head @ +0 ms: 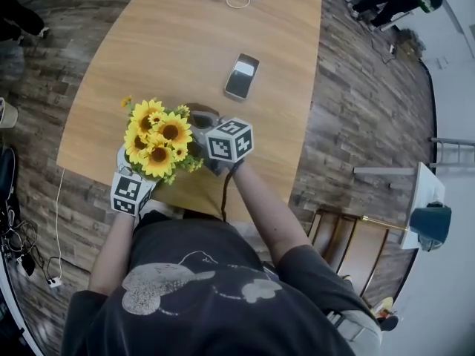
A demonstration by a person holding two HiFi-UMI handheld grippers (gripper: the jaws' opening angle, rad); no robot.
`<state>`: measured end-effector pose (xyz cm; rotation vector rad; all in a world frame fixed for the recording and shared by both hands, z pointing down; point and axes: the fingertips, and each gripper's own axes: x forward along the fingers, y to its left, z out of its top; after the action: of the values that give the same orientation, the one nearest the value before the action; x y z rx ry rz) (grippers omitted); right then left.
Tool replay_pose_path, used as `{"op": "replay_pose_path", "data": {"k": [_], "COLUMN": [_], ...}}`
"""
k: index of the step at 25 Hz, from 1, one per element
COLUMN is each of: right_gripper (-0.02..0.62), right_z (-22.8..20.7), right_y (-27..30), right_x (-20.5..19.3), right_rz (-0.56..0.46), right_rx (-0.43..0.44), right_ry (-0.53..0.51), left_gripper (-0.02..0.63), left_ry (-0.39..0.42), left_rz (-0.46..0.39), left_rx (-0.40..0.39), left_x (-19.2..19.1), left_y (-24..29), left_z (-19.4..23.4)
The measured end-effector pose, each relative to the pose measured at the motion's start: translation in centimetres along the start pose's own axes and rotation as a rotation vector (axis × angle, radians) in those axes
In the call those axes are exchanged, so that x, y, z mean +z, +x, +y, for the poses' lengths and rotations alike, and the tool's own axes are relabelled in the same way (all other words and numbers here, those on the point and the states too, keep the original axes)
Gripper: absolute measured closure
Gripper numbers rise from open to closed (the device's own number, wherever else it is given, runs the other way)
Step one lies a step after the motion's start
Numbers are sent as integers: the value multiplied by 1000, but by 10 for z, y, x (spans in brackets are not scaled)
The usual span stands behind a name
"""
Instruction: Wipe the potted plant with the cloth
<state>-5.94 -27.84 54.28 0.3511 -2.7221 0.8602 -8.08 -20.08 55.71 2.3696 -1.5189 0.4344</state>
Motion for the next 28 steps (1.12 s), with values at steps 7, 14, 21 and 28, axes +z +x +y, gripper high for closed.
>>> {"op": "replay_pose_path", "data": {"k": [7, 14, 21, 28], "right_gripper": [551, 551, 551, 551], "right_z": [-6, -5, 7, 31], "right_y": [8, -8, -35, -60], "right_x": [-3, -12, -33, -59], "right_rz": [-3, -11, -41, -54], "right_rx": [8, -22, -74, -89], "right_ry": [53, 118, 160, 190], "left_gripper": [52, 52, 54, 60], "left_ry": [-52, -55, -49, -24], "left_rz": [-3, 18, 19, 24], "left_rx": [-28, -85, -144, -210], "left_x": [-9, -12, -12, -13], "left_y": [4, 5, 8, 11], "left_z": [-3, -3, -1, -16]}}
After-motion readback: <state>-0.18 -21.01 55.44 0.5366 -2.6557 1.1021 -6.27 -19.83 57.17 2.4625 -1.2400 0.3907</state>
